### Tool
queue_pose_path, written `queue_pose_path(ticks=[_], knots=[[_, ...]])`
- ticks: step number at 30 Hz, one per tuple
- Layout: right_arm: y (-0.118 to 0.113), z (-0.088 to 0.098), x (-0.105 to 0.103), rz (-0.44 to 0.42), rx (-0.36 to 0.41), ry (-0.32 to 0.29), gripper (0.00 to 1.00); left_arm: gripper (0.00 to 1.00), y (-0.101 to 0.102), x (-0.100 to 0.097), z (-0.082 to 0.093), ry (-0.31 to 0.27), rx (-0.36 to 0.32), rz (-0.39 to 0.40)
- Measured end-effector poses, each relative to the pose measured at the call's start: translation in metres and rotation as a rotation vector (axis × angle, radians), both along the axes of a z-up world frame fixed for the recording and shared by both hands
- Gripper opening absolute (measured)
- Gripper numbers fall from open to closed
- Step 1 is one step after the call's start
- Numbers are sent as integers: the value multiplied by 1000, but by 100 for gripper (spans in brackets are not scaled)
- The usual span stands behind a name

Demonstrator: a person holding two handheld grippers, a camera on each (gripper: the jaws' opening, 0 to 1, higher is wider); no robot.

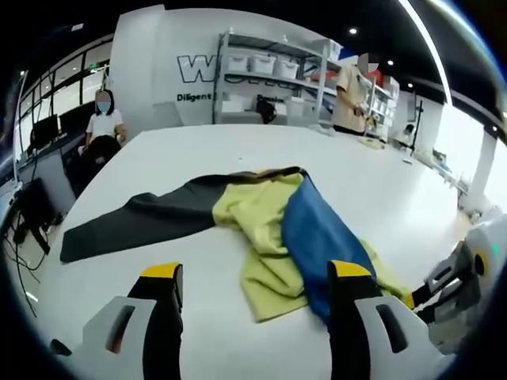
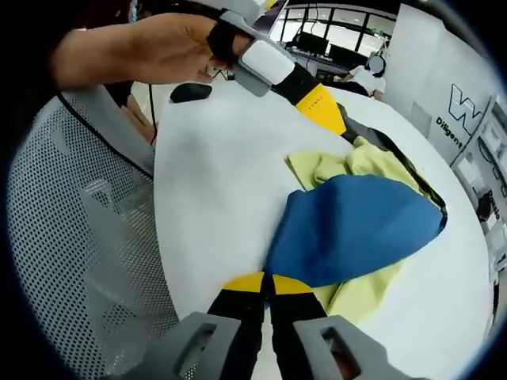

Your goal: Fold the garment on the visible template until the final outline fits inside the template.

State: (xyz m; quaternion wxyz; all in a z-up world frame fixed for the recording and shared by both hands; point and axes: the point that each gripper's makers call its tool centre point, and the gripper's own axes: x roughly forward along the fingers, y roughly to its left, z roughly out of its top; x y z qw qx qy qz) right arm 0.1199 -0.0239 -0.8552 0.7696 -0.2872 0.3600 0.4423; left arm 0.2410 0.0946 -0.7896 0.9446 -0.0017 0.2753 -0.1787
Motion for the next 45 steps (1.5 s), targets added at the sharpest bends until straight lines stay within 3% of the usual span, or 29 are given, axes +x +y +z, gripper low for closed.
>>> queue_pose_path(ticks=[10,26,35,45], knots=[[-13,21,8,-77,66,-4,0,68,-2,-1,-2,7,4,-8],[-71,69,52,-264,100,-135,0,67,-7,-4,-9,33,24,-36],[-105,82,73,-363,108,-178,0,67,-8,-5,-10,33,32,-46],[-120,85,83,-398,101,-200,0,67,-10,-5,-10,34,33,-50]])
